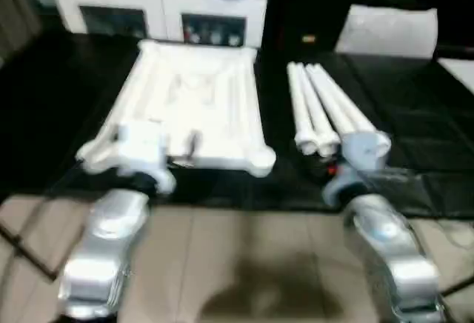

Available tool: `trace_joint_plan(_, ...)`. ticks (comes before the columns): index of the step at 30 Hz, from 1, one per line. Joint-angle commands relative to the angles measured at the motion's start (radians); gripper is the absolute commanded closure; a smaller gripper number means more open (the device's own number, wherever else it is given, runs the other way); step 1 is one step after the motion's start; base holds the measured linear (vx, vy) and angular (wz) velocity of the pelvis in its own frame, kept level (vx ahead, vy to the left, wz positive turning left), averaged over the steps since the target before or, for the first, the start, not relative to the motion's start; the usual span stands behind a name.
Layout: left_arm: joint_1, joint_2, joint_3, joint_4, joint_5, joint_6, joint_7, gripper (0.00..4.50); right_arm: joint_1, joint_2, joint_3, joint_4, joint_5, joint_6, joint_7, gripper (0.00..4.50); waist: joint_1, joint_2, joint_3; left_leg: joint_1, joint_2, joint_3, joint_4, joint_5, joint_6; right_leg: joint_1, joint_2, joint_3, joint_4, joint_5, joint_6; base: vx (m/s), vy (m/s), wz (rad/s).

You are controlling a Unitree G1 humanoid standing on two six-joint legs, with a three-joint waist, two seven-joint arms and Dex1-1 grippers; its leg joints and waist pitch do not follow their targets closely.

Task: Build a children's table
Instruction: Move to table

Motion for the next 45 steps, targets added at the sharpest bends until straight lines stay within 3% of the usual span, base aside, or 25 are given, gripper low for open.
trace_joint_plan(1, 0.001, -0.008, -0.024, 0.003, 0.004, 0.003, -0.008, 0.17, 0.002, -0.006, -0.025, -0.012, 0.000, 0.013, 0.000, 0.00, 0.043, -0.009, -0.035, -0.084, 0.017, -0.015, 0.028, -0.129, 0.157, 0.120, -0.169, 0.153, -0.195, -0.298, -0.174, 0.143, -0.043, 0.04)
trace_joint_plan(3, 0.002, -0.007, -0.026, 0.003, 0.005, 0.004, -0.009, 0.17, 0.003, -0.006, -0.025, -0.012, 0.000, 0.013, 0.002, 0.00, 0.057, -0.010, -0.057, -0.161, 0.023, -0.042, 0.079, 0.043, 0.122, 0.168, -0.156, 0.153, -0.171, -0.210, -0.249, 0.155, -0.029, -0.09)
trace_joint_plan(5, 0.005, -0.004, -0.025, 0.002, 0.002, 0.005, -0.011, 0.17, 0.005, -0.004, -0.024, -0.014, -0.001, 0.014, 0.004, 0.00, 0.054, 0.015, -0.050, -0.148, 0.036, -0.038, 0.011, 0.136, 0.109, 0.132, -0.080, 0.082, -0.158, -0.094, -0.304, 0.146, -0.009, -0.04)
trace_joint_plan(6, 0.009, -0.001, -0.023, 0.000, 0.001, 0.006, -0.013, 0.17, 0.008, -0.003, -0.020, -0.017, 0.001, 0.016, 0.007, 0.00, 0.047, 0.063, -0.046, -0.101, 0.058, -0.032, -0.066, 0.199, 0.118, 0.107, -0.028, 0.007, -0.153, -0.109, -0.258, 0.148, -0.005, -0.01)
trace_joint_plan(7, 0.011, 0.000, -0.023, -0.001, 0.001, 0.007, -0.014, 0.17, 0.009, -0.003, -0.018, -0.019, 0.002, 0.016, 0.008, 0.00, 0.008, 0.089, -0.049, -0.018, 0.119, -0.105, -0.104, 0.130, 0.205, 0.044, 0.043, -0.034, -0.067, -0.101, -0.168, 0.211, 0.038, -0.01)
trace_joint_plan(8, 0.015, 0.001, -0.021, -0.004, 0.001, 0.009, -0.016, 0.17, 0.012, -0.003, -0.012, -0.022, 0.003, 0.016, 0.010, 0.00, -0.005, 0.098, -0.047, 0.050, 0.162, -0.145, -0.115, 0.020, 0.256, -0.024, 0.035, -0.029, -0.015, -0.131, -0.142, 0.224, 0.042, 0.02)
trace_joint_plan(9, 0.018, 0.001, -0.022, -0.005, 0.003, 0.010, -0.017, 0.17, 0.014, -0.005, -0.009, -0.024, 0.004, 0.016, 0.011, 0.00, -0.019, 0.088, -0.064, 0.087, 0.199, -0.195, -0.107, 0.054, 0.393, -0.068, 0.011, -0.018, 0.048, -0.118, -0.057, 0.224, 0.042, 0.02)
trace_joint_plan(10, 0.018, 0.001, -0.022, -0.005, 0.003, 0.010, -0.017, 0.17, 0.014, -0.005, -0.009, -0.024, 0.004, 0.016, 0.011, 0.00, -0.024, 0.081, -0.073, 0.105, 0.201, -0.198, -0.093, 0.142, 0.457, -0.098, 0.002, -0.013, 0.058, -0.091, -0.012, 0.155, 0.007, 0.07)
trace_joint_plan(11, 0.021, 0.000, -0.024, -0.006, 0.006, 0.011, -0.018, 0.17, 0.016, -0.006, -0.008, -0.025, 0.003, 0.017, 0.011, 0.00, -0.022, 0.070, -0.066, 0.092, 0.193, -0.178, -0.086, 0.279, 0.518, -0.126, -0.013, -0.004, 0.073, -0.039, 0.049, 0.117, -0.008, 0.09)
trace_joint_plan(12, 0.021, 0.001, -0.029, -0.006, 0.007, 0.010, -0.017, 0.17, 0.016, -0.006, -0.011, -0.024, 0.003, 0.019, 0.013, 0.00, -0.013, 0.057, -0.052, 0.048, 0.160, -0.117, -0.105, 0.251, 0.495, -0.117, -0.011, -0.005, 0.060, 0.038, 0.053, 0.117, -0.008, 0.09)
trace_joint_plan(13, 0.021, 0.002, -0.031, -0.007, 0.008, 0.010, -0.016, 0.17, 0.017, -0.007, -0.012, -0.025, 0.003, 0.020, 0.015, 0.00, -0.016, 0.037, -0.049, 0.030, 0.135, -0.092, -0.107, 0.180, 0.459, -0.099, -0.017, 0.006, 0.020, 0.090, 0.025, 0.094, -0.027, 0.03)
trace_joint_plan(14, 0.019, 0.003, -0.034, -0.007, 0.009, 0.010, -0.016, 0.17, 0.016, -0.007, -0.015, -0.026, 0.003, 0.023, 0.018, 0.00, 0.001, -0.006, -0.040, -0.021, 0.049, -0.027, -0.090, -0.083, 0.322, -0.035, -0.037, 0.047, -0.093, 0.076, -0.014, 0.060, -0.087, 0.02)
trace_joint_plan(15, 0.018, 0.004, -0.035, -0.008, 0.009, 0.011, -0.016, 0.17, 0.015, -0.007, -0.016, -0.027, 0.003, 0.025, 0.019, 0.00, 0.032, -0.021, -0.043, -0.049, -0.014, -0.001, 0.009, -0.178, 0.206, 0.034, -0.125, 0.138, -0.178, -0.323, -0.089, 0.060, -0.087, 0.02)
trace_joint_plan(16, 0.016, 0.007, -0.036, -0.007, 0.004, 0.011, -0.021, 0.17, 0.013, -0.010, -0.017, -0.030, 0.004, 0.029, 0.027, 0.00, 0.053, -0.018, -0.047, -0.095, 0.012, -0.040, 0.067, -0.063, 0.135, 0.083, -0.174, 0.167, -0.192, -0.529, -0.165, 0.066, -0.100, -0.05)
trace_joint_plan(18, 0.014, 0.011, -0.037, -0.005, 0.003, 0.011, -0.026, 0.17, 0.012, -0.012, -0.017, -0.033, 0.003, 0.031, 0.032, 0.00, 0.054, -0.011, -0.042, -0.121, 0.019, -0.051, 0.058, 0.014, 0.078, 0.091, -0.137, 0.141, -0.175, -0.466, -0.218, 0.088, -0.051, -0.12)
trace_joint_plan(19, 0.014, 0.013, -0.038, -0.005, 0.004, 0.011, -0.028, 0.17, 0.012, -0.013, -0.017, -0.034, 0.003, 0.031, 0.033, 0.00, 0.054, -0.003, -0.034, -0.115, 0.024, -0.050, 0.038, 0.030, 0.072, 0.079, -0.123, 0.121, -0.177, -0.446, -0.238, 0.079, -0.029, -0.03)
trace_joint_plan(21, 0.014, 0.022, -0.047, -0.004, -0.003, 0.024, -0.054, 0.17, 0.010, -0.028, -0.020, -0.035, 0.008, 0.031, 0.036, 0.00, 0.023, 0.042, -0.018, -0.076, 0.081, -0.053, -0.095, -0.050, 0.066, 0.034, -0.021, 0.023, -0.145, -0.332, -0.213, 0.088, 0.024, -0.04)
trace_joint_plan(22, 0.016, 0.026, -0.051, -0.004, -0.006, 0.028, -0.062, 0.17, 0.010, -0.032, -0.023, -0.036, 0.009, 0.032, 0.038, 0.00, 0.014, 0.055, -0.034, -0.054, 0.091, -0.066, -0.093, -0.044, 0.073, 0.022, -0.006, 0.015, -0.115, -0.229, -0.205, 0.106, 0.061, -0.01)
trace_joint_plan(23, 0.019, 0.032, -0.058, -0.005, -0.012, 0.034, -0.076, 0.17, 0.010, -0.039, -0.026, -0.035, 0.010, 0.030, 0.043, 0.00, 0.004, 0.063, -0.060, -0.002, 0.109, -0.089, -0.081, 0.097, 0.123, -0.007, -0.011, 0.009, -0.077, 0.023, -0.210, 0.108, 0.058, 0.04)
trace_joint_plan(25, 0.024, 0.039, -0.065, -0.005, -0.024, 0.045, -0.095, 0.17, 0.007, -0.050, -0.040, -0.035, 0.020, 0.021, 0.061, 0.00, 0.012, 0.054, -0.063, -0.027, 0.092, -0.081, -0.047, 0.433, 0.187, -0.003, -0.034, 0.022, -0.067, 0.299, -0.206, 0.096, 0.059, 0.02)
trace_joint_plan(27, 0.037, 0.047, -0.067, -0.008, -0.061, 0.032, -0.142, 0.17, 0.007, -0.057, -0.059, -0.034, 0.035, 0.022, 0.080, 0.00, 0.030, 0.042, -0.074, -0.057, 0.069, -0.061, -0.038, 0.604, 0.131, 0.022, -0.047, 0.043, -0.053, 0.541, -0.205, 0.045, 0.052, -0.02)
trace_joint_plan(29, 0.038, 0.072, -0.077, 0.000, -0.063, 0.029, -0.174, 0.17, 0.001, -0.071, -0.062, -0.031, 0.037, 0.017, 0.096, 0.00, 0.032, 0.042, -0.066, -0.060, 0.073, -0.056, -0.049, 0.485, 0.083, 0.021, -0.047, 0.041, -0.063, 0.473, -0.212, 0.000, 0.000, 0.00)
trace_joint_plan(33, 0.017, 0.141, -0.095, 0.042, -0.072, 0.010, -0.270, 0.17, -0.009, -0.124, -0.056, -0.028, 0.054, 0.033, 0.160, 0.00, 0.028, 0.042, -0.034, -0.055, 0.089, -0.044, -0.090, -0.042, 0.011, 0.017, -0.057, 0.050, -0.102, 0.052, -0.232, -0.034, -0.005, -0.01)
trace_joint_plan(36, -0.010, 0.209, -0.120, 0.079, -0.059, -0.025, -0.364, 0.17, -0.008, -0.173, -0.052, -0.025, 0.086, 0.039, 0.233, 0.00, 0.025, 0.035, -0.021, -0.041, 0.088, -0.038, -0.102, -0.237, -0.022, 0.003, -0.064, 0.060, -0.131, -0.245, -0.193, -0.076, -0.024, 0.01)
trace_joint_plan(45, -0.091, 0.428, -0.228, 0.203, -0.090, -0.059, -0.743, 0.55, 0.006, -0.333, -0.034, -0.006, 0.138, 0.053, 0.435, 0.00, 0.030, 0.023, -0.032, -0.055, 0.093, -0.031, -0.104, -0.077, 0.028, 0.005, -0.064, 0.056, -0.116, -0.078, -0.226, -0.006, -0.003, 0.00)
